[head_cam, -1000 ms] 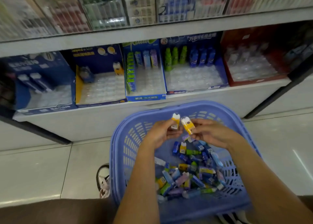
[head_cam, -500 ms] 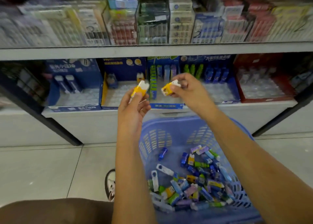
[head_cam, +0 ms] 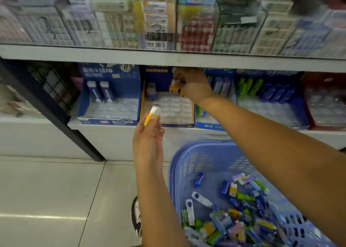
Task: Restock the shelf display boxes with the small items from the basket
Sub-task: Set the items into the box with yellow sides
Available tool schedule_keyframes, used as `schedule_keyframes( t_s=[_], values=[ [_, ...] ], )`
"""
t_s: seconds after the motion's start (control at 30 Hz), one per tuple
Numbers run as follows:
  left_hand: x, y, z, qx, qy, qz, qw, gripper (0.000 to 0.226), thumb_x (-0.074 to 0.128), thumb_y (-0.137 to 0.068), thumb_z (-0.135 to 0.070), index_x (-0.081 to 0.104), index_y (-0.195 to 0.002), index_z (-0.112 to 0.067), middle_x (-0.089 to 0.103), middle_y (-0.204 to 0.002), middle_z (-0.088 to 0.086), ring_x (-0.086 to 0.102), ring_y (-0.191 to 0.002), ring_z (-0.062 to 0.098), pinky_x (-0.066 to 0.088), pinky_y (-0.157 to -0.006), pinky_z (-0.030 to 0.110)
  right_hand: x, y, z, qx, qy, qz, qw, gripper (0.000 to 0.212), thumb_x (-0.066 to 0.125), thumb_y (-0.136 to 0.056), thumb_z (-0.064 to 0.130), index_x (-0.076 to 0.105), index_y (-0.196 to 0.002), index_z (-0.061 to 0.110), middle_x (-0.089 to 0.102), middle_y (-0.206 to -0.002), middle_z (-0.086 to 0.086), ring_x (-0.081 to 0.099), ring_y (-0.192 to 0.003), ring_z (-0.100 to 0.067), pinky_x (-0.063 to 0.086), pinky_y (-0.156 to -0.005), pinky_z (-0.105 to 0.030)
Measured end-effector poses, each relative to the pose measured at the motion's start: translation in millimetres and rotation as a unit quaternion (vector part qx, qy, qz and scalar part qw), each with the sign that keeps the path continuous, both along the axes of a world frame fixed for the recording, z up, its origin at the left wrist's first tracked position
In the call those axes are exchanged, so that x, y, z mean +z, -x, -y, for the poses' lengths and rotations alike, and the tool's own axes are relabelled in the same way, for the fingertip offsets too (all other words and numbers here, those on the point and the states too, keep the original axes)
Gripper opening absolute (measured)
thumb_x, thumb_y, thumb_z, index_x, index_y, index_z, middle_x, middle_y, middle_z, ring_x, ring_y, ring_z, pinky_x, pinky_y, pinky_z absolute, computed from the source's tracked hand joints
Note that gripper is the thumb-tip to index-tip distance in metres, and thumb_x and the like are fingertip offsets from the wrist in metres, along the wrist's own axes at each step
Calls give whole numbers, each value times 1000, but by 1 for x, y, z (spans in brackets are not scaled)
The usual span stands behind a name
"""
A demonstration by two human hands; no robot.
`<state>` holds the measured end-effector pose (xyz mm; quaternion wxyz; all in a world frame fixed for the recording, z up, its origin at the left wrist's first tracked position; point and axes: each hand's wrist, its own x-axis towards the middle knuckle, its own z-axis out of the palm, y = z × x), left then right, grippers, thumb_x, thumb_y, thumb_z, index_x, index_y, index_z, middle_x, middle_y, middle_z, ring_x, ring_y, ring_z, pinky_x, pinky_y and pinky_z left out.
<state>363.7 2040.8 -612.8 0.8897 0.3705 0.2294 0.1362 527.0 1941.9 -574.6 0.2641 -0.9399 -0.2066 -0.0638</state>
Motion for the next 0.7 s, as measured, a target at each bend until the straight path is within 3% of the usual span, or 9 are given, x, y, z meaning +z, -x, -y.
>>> schedule_keyframes(
  t_s=[0.07,0.17,0.23,0.33,0.43,0.6,0.7],
  values=[
    [-4,-1,-4,0,11,4,1000,23,67,-84,-22,67,-105,-16,68,-83,-8,61,-72,2,50,-64,13,0,-6,-5,-1,35,-35,999,27,54,-91,7,60,-116,4,62,-121,-10,60,-109,-24,45,-87,-25],
    [-11,-2,-7,2,21,-4,1000,18,54,-95,-17,66,-108,-15,68,-89,-5,57,-72,4,50,-66,14,-3,-11,-8,8,118,-12,993,30,55,-90,11,58,-119,6,61,-121,-14,56,-112,-30,45,-93,-31],
    [-13,-3,-9,-7,-1,-3,1000,18,53,-95,-16,67,-107,-18,71,-88,-7,59,-73,4,50,-68,15,-3,-15,-6,5,137,-13,990,31,55,-91,14,59,-120,5,59,-125,-13,54,-116,-28,40,-94,-27],
    [-14,-3,-9,-16,-35,-9,999,17,58,-93,-14,67,-104,-23,71,-97,-4,62,-79,7,51,-71,17,1,-21,-7,14,150,-21,988,26,58,-90,13,63,-112,0,63,-119,-14,57,-110,-27,40,-86,-24],
    [-15,-4,-8,-8,-87,-34,996,25,67,-87,-19,65,-110,-27,68,-109,-3,66,-90,8,50,-75,17,3,-24,-9,26,179,-48,982,27,59,-90,14,63,-112,-1,63,-118,-16,59,-108,-29,47,-92,-33],
    [-13,-6,-3,-24,-159,-26,987,21,69,-84,-21,68,-104,-15,73,-84,-10,65,-79,0,49,-76,16,6,-17,-7,28,185,-19,982,24,52,-93,15,64,-111,5,63,-115,-14,59,-105,-29,44,-84,-29],
    [-14,-7,-1,-26,-190,-20,981,23,69,-84,-20,70,-107,-17,73,-91,-5,65,-83,1,51,-72,12,12,-9,-7,52,191,-28,980,33,50,-95,15,56,-127,6,54,-131,-13,52,-117,-28,39,-88,-25]
  ],
)
